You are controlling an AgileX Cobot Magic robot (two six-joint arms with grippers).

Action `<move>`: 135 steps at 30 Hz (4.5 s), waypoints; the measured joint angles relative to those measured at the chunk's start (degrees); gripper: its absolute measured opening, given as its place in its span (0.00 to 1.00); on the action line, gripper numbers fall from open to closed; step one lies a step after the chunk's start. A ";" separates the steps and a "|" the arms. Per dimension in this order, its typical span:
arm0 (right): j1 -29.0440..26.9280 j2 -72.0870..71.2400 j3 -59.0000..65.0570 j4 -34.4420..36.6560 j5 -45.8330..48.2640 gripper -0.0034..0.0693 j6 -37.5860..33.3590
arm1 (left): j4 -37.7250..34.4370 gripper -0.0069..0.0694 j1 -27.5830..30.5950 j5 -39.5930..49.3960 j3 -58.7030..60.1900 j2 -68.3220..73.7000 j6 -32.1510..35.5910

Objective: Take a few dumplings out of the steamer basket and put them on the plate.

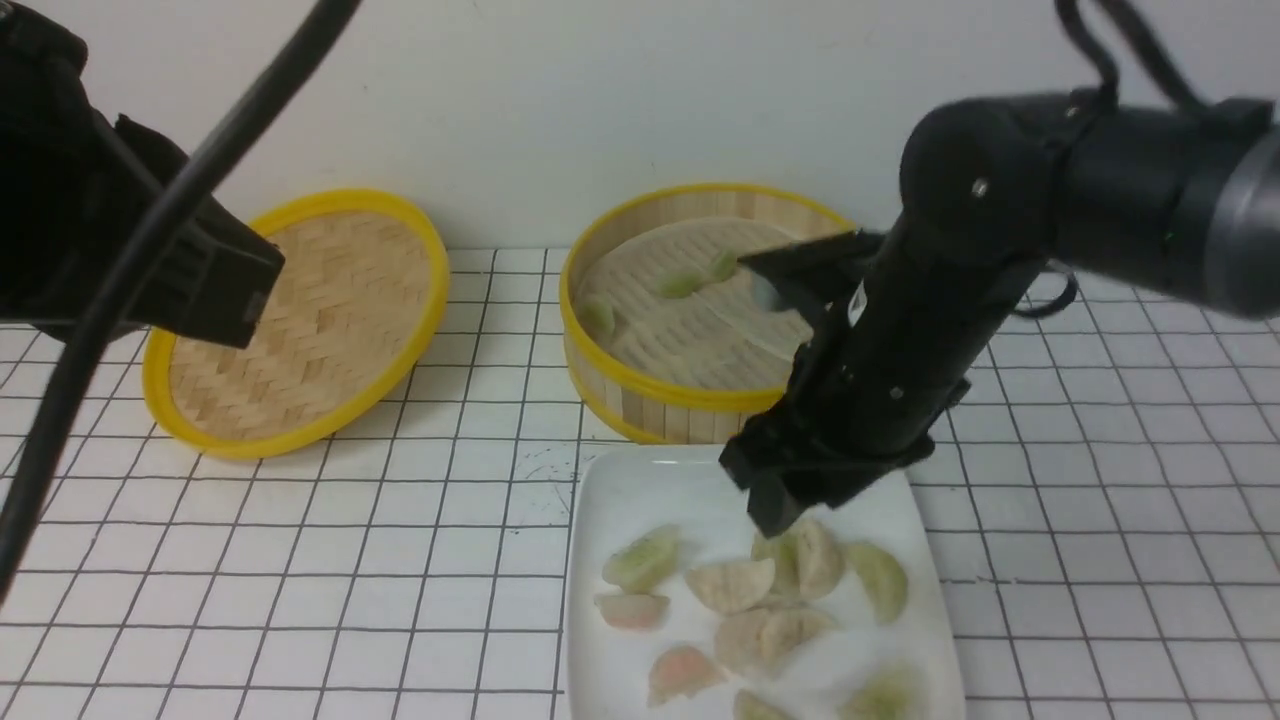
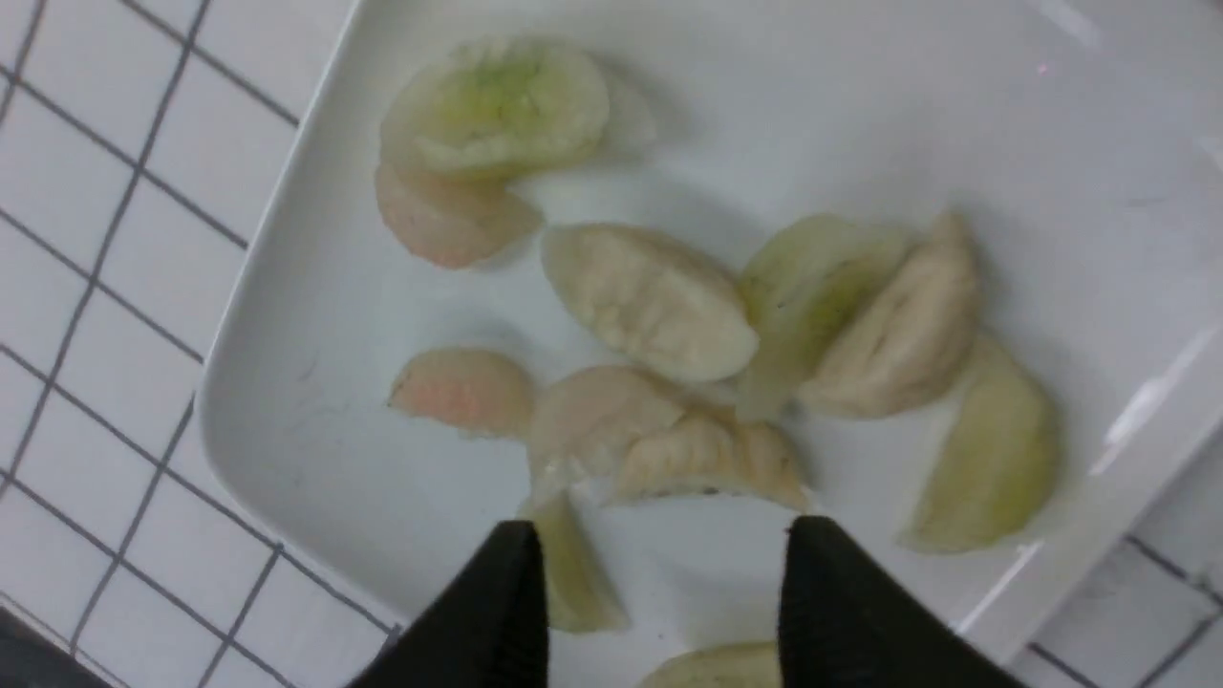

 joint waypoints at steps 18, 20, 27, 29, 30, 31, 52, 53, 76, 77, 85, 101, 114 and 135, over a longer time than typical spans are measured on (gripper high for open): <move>0.00 -87.59 40.07 -17.80 -24.47 0.03 18.73 | -1.40 0.08 0.00 0.00 0.00 0.00 1.58; 0.00 -96.69 48.32 -20.56 -27.74 0.03 20.29 | -1.67 0.08 0.00 -0.10 0.36 0.00 1.33; 0.11 -100.52 57.91 -26.17 -30.07 0.03 21.81 | -5.98 0.08 0.00 -10.42 6.84 -4.73 0.96; 0.11 -100.57 57.91 -28.87 -32.51 0.03 21.87 | -7.25 0.08 0.00 -15.05 10.80 -9.72 0.72; 0.11 -100.64 57.91 -29.84 -33.53 0.03 22.01 | -7.81 0.08 0.00 -17.56 13.25 -13.02 0.66; 0.11 -100.64 57.86 -30.38 -33.95 0.03 22.03 | -8.16 0.08 0.00 -20.31 16.03 -16.58 0.60; 0.11 -100.64 57.97 -31.18 -34.25 0.03 22.23 | -8.87 0.08 0.00 -53.93 57.48 -58.46 -0.56; 0.11 -100.64 57.97 -31.18 -34.25 0.03 22.23 | -8.87 0.08 0.00 -53.93 58.27 -58.51 -0.56; 0.11 -100.64 57.97 -31.23 -34.25 0.03 22.27 | -5.31 0.08 27.18 -55.25 84.96 -63.81 7.09; 0.11 -100.64 57.97 -31.23 -34.25 0.03 22.27 | -5.46 0.08 28.63 -54.77 85.10 -63.81 7.03; 0.11 -100.64 57.97 -31.23 -34.25 0.03 22.27 | -5.65 0.08 29.71 -51.82 85.16 -63.81 6.98; 0.11 -100.64 57.97 -31.23 -34.25 0.03 22.27 | -5.65 0.08 29.71 -51.54 85.16 -63.81 6.98; 0.11 -100.64 57.97 -27.81 -39.56 0.03 18.66 | -5.65 0.08 29.71 -51.54 85.16 -63.81 6.98; -24.16 -100.64 77.36 -9.47 -44.90 0.03 2.85 | -5.65 0.08 29.71 -51.43 85.16 -63.81 6.98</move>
